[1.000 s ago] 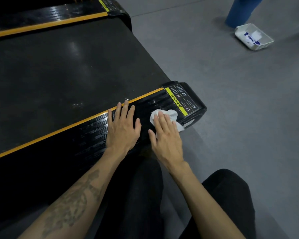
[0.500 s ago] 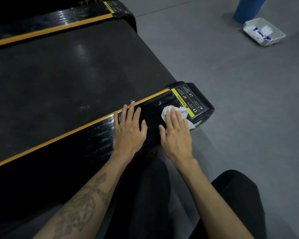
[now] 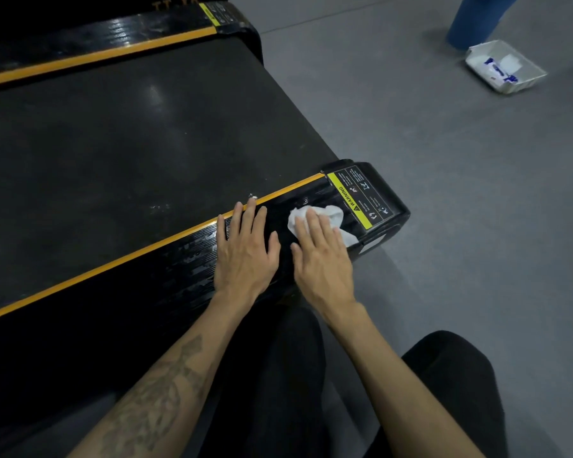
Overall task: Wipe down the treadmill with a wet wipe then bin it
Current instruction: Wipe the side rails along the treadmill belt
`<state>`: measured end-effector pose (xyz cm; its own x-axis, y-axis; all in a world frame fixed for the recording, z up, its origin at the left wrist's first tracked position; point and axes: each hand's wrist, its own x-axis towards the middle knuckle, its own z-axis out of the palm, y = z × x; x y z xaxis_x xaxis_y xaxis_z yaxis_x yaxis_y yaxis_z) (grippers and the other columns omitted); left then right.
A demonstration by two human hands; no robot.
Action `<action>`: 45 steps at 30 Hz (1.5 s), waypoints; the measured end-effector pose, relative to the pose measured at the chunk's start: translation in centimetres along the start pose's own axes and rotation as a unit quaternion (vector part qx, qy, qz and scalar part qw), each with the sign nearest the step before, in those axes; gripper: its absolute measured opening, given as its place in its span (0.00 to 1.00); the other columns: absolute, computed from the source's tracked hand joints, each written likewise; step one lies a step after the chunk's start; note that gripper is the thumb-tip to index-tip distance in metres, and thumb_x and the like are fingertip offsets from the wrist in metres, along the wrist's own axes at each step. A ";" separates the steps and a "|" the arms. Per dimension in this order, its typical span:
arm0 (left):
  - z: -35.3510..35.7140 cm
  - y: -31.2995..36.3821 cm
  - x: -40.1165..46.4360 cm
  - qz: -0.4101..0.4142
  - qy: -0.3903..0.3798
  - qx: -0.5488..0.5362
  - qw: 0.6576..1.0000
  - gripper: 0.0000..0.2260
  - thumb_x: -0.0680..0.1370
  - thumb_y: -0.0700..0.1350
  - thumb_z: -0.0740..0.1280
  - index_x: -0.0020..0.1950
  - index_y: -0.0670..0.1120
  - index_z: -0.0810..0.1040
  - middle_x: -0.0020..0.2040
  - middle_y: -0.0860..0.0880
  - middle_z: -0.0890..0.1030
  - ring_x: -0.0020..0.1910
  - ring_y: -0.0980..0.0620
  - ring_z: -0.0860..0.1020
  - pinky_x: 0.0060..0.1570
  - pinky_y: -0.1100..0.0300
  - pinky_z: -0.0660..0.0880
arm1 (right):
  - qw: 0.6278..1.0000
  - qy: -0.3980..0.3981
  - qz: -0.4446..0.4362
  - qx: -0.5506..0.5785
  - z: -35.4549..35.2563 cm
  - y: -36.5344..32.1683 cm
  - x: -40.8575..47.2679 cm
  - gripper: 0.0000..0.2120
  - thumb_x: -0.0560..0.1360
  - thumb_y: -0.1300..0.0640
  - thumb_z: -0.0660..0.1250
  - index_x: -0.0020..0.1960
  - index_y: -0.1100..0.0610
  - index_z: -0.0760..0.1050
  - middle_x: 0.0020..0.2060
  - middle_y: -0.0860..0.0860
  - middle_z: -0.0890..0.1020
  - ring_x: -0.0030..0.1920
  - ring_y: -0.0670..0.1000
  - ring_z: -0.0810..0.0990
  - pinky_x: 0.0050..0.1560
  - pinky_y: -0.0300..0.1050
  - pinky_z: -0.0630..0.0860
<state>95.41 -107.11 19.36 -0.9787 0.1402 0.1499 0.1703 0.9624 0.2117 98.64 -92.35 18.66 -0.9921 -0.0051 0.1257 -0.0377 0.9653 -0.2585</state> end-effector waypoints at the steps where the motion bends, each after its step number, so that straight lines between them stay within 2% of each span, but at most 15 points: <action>1: 0.0 0.0 0.0 0.000 0.000 0.000 1.000 0.25 0.85 0.54 0.56 0.80 0.45 0.65 0.82 0.45 0.61 0.82 0.45 0.57 0.80 0.40 0.53 | 1.000 -0.005 -0.009 0.004 -0.3 0.4 0.7 0.29 0.84 0.47 0.46 0.79 0.57 0.65 0.79 0.57 0.65 0.80 0.58 0.61 0.79 0.59 0.61; 4: 0.2 0.0 0.0 0.000 0.004 0.000 1.000 0.24 0.85 0.54 0.56 0.80 0.45 0.65 0.82 0.45 0.61 0.82 0.45 0.57 0.80 0.40 0.53 | 1.000 -0.003 0.010 0.003 -0.6 1.8 1.8 0.30 0.84 0.45 0.44 0.81 0.55 0.62 0.81 0.55 0.62 0.81 0.55 0.58 0.80 0.58 0.58; 7: 0.4 -0.1 0.0 0.001 0.002 0.001 1.000 0.24 0.86 0.53 0.55 0.80 0.45 0.65 0.83 0.46 0.60 0.82 0.45 0.56 0.81 0.40 0.52 | 0.999 0.006 0.044 -0.002 0.0 0.6 0.1 0.30 0.84 0.45 0.45 0.80 0.58 0.63 0.80 0.57 0.63 0.81 0.57 0.58 0.80 0.58 0.58; 12: 0.5 -0.1 0.2 0.002 0.006 0.006 1.000 0.25 0.85 0.54 0.49 0.80 0.46 0.65 0.82 0.45 0.61 0.82 0.45 0.57 0.80 0.40 0.53 | 1.000 -0.011 -0.007 0.009 -0.2 0.7 1.8 0.29 0.84 0.45 0.45 0.81 0.56 0.62 0.81 0.55 0.62 0.81 0.56 0.57 0.80 0.56 0.56; 17: 0.5 -0.1 0.0 0.003 0.007 0.010 1.000 0.25 0.85 0.54 0.49 0.80 0.46 0.65 0.82 0.46 0.61 0.82 0.46 0.57 0.80 0.40 0.53 | 0.999 0.004 0.038 0.012 -0.3 0.4 1.1 0.30 0.84 0.45 0.44 0.80 0.59 0.62 0.80 0.55 0.62 0.81 0.55 0.57 0.80 0.57 0.58; 22: 0.4 0.0 0.1 0.001 0.005 0.010 1.000 0.25 0.85 0.53 0.48 0.80 0.45 0.65 0.82 0.45 0.61 0.82 0.46 0.57 0.80 0.40 0.53 | 0.999 -0.027 -0.028 0.000 -0.2 0.4 2.9 0.30 0.84 0.46 0.43 0.82 0.57 0.60 0.82 0.54 0.59 0.82 0.55 0.55 0.81 0.56 0.56; 26: 0.4 0.0 0.1 0.001 0.002 0.009 1.000 0.24 0.86 0.52 0.50 0.80 0.46 0.65 0.83 0.46 0.61 0.82 0.46 0.57 0.81 0.41 0.53 | 1.000 -0.021 0.016 0.002 -0.6 1.7 3.3 0.26 0.86 0.48 0.50 0.82 0.57 0.58 0.82 0.53 0.57 0.82 0.54 0.53 0.81 0.55 0.54; 28: 0.5 0.0 0.1 0.003 0.002 0.009 1.000 0.24 0.86 0.52 0.50 0.80 0.45 0.65 0.83 0.46 0.61 0.82 0.46 0.57 0.81 0.41 0.53 | 1.000 -0.016 0.016 0.008 -0.4 0.8 2.2 0.27 0.86 0.48 0.49 0.82 0.58 0.59 0.81 0.54 0.59 0.82 0.55 0.55 0.81 0.56 0.55; 31: 0.4 0.1 0.2 0.004 0.004 0.013 1.000 0.25 0.85 0.52 0.48 0.80 0.45 0.65 0.82 0.46 0.61 0.82 0.46 0.57 0.81 0.41 0.53 | 0.999 -0.024 -0.036 -0.003 -0.2 0.8 3.0 0.29 0.84 0.48 0.45 0.82 0.58 0.59 0.81 0.55 0.61 0.82 0.56 0.56 0.80 0.57 0.57; 33: 0.5 0.1 0.2 0.005 0.004 0.013 1.000 0.25 0.85 0.52 0.48 0.80 0.45 0.65 0.83 0.47 0.61 0.82 0.46 0.57 0.80 0.41 0.53 | 0.999 -0.033 -0.038 -0.012 -0.2 1.8 4.4 0.26 0.86 0.49 0.49 0.82 0.57 0.58 0.82 0.54 0.60 0.82 0.55 0.56 0.80 0.57 0.58; 35: 0.5 0.0 0.3 0.005 0.004 0.013 1.000 0.25 0.86 0.51 0.48 0.80 0.45 0.65 0.83 0.47 0.61 0.82 0.47 0.57 0.80 0.41 0.53 | 1.000 -0.020 -0.004 -0.006 -0.3 2.1 4.4 0.26 0.86 0.50 0.51 0.82 0.58 0.59 0.81 0.55 0.60 0.82 0.56 0.56 0.80 0.58 0.58; 37: 0.5 0.0 0.2 0.002 0.003 0.010 1.000 0.24 0.86 0.51 0.48 0.80 0.46 0.66 0.83 0.47 0.61 0.82 0.47 0.57 0.80 0.41 0.53 | 1.000 -0.005 0.016 -0.004 0.1 1.1 3.1 0.27 0.85 0.50 0.49 0.80 0.61 0.62 0.80 0.57 0.63 0.81 0.57 0.59 0.79 0.59 0.61; 42: 0.6 0.0 0.4 -0.002 0.007 0.006 1.000 0.24 0.85 0.51 0.48 0.80 0.45 0.66 0.82 0.47 0.62 0.82 0.46 0.57 0.80 0.41 0.54 | 0.998 -0.034 -0.056 -0.003 0.1 0.8 4.4 0.27 0.85 0.48 0.46 0.81 0.56 0.60 0.81 0.55 0.61 0.82 0.56 0.56 0.80 0.57 0.58; 45: 0.6 0.0 0.4 -0.001 0.009 0.004 1.000 0.24 0.85 0.51 0.49 0.79 0.46 0.67 0.82 0.47 0.62 0.82 0.46 0.58 0.80 0.41 0.54 | 0.999 -0.021 -0.021 -0.012 -0.3 2.1 4.8 0.28 0.84 0.47 0.44 0.81 0.56 0.61 0.81 0.55 0.60 0.82 0.56 0.56 0.80 0.57 0.59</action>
<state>94.97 -106.88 18.81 -0.9767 0.1338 0.1677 0.1671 0.9646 0.2039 93.82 -90.26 18.98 -0.9939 -0.0564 0.0950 -0.0771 0.9698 -0.2314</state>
